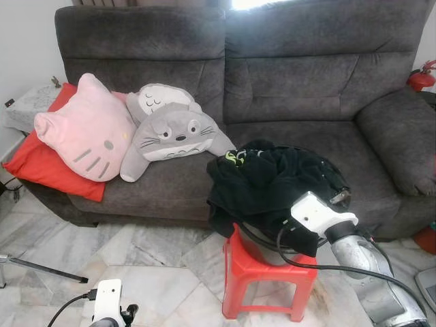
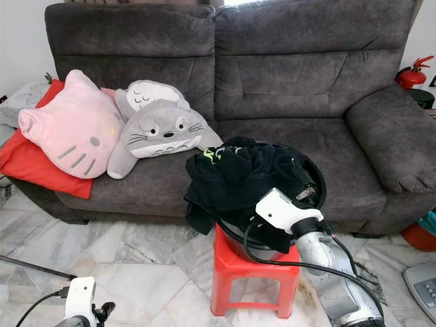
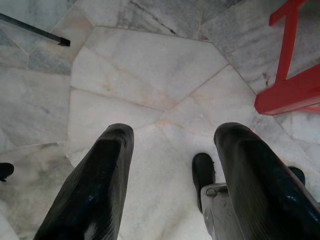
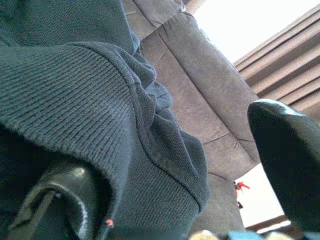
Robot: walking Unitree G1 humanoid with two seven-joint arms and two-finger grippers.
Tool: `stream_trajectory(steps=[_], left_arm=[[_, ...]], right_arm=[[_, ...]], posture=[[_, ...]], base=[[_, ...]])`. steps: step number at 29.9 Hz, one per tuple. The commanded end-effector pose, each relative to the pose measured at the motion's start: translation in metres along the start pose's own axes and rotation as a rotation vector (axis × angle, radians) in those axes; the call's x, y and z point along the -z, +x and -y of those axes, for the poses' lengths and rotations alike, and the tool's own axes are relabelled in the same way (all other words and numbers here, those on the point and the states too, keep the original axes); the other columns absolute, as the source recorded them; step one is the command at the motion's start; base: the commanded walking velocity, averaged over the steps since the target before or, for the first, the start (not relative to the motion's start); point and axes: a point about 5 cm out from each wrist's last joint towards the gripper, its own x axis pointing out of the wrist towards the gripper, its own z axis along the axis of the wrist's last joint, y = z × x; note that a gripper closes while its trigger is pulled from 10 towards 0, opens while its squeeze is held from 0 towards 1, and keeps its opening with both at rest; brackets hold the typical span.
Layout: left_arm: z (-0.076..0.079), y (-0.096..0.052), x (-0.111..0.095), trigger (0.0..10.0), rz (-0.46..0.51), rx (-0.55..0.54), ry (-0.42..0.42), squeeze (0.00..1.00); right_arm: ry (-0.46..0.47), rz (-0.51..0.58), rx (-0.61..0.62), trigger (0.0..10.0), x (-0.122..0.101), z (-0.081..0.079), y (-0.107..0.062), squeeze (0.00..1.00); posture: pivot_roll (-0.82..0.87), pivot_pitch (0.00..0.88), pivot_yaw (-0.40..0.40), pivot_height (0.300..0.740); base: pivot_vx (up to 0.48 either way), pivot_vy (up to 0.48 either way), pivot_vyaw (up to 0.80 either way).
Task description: Hang hanger
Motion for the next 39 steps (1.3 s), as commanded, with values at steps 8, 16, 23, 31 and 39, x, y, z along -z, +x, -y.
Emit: stream_trajectory(steps=[8,16,23,31,39], left_arm=[[0.0008,0.0001,-0.0004,10.0,0.002,0.002,0.012,0.00],[0.0001,0.0000,0.0001,10.0,0.001,0.002,0.011,0.00],[0.0001,-0.0003,0.0009,10.0,0.001,0.000,0.008,0.00],[-0.0004,-0.0008,0.0031,10.0,-0.003,-0.003,0.004,0.00],[-0.0007,-0.0012,0.0047,10.0,-0.005,-0.007,-0.002,0.00]], right_arm=[[0.027,-0.001,-0.041,0.0,0.0004,-0.0101,0.0004,0.00],[0.026,-0.004,-0.034,0.0,0.0003,-0.0093,0.0000,0.00],[0.025,0.001,-0.023,0.0,-0.0005,-0.0064,0.0014,0.00],[0.024,-0.003,-0.009,0.0,0.0000,-0.0034,0.0005,0.00],[0.026,-0.002,-0.005,0.0,-0.0005,-0.0026,0.0016,0.00]], posture=[[-0.20,0.000,0.078,0.740],[-0.19,0.000,0.076,0.740],[-0.19,0.000,0.074,0.740],[-0.19,0.000,0.073,0.740],[-0.19,0.000,0.072,0.740]], base=[[0.000,0.000,0.00],[0.000,0.000,0.00],[0.000,0.000,0.00],[0.000,0.000,0.00],[0.000,0.000,0.00]])
